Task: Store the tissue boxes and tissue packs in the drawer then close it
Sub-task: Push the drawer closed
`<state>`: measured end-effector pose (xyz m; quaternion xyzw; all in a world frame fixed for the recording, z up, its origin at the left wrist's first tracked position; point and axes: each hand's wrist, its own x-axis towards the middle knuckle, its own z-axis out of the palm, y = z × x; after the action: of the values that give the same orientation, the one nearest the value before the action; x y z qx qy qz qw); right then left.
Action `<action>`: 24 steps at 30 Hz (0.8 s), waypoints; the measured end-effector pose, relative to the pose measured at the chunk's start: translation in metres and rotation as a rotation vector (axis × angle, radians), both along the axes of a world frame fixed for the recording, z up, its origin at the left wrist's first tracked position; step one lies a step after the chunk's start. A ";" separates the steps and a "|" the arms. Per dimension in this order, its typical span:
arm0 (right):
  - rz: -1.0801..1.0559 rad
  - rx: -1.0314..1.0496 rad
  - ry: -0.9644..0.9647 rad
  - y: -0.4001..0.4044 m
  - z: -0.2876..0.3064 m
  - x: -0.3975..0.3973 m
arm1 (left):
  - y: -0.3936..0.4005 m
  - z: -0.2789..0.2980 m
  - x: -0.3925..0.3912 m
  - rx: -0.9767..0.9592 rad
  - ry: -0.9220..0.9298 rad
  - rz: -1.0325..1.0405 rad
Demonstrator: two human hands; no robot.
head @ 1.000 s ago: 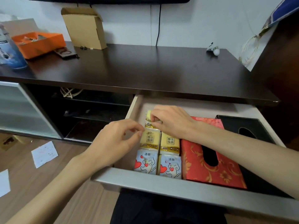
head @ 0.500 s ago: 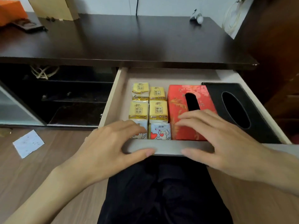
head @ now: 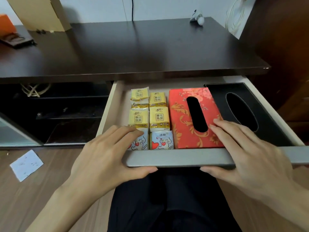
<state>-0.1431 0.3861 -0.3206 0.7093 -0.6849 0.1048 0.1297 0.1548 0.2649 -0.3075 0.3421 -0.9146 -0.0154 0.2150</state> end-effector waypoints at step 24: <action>-0.324 -0.535 -0.843 -0.070 -0.100 -0.018 | -0.026 -0.105 -0.038 0.241 0.691 0.488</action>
<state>-0.1615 0.3166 -0.4205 0.4326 -0.7278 0.5310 0.0339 0.1173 0.2387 -0.4129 0.5456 -0.6730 -0.1840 0.4642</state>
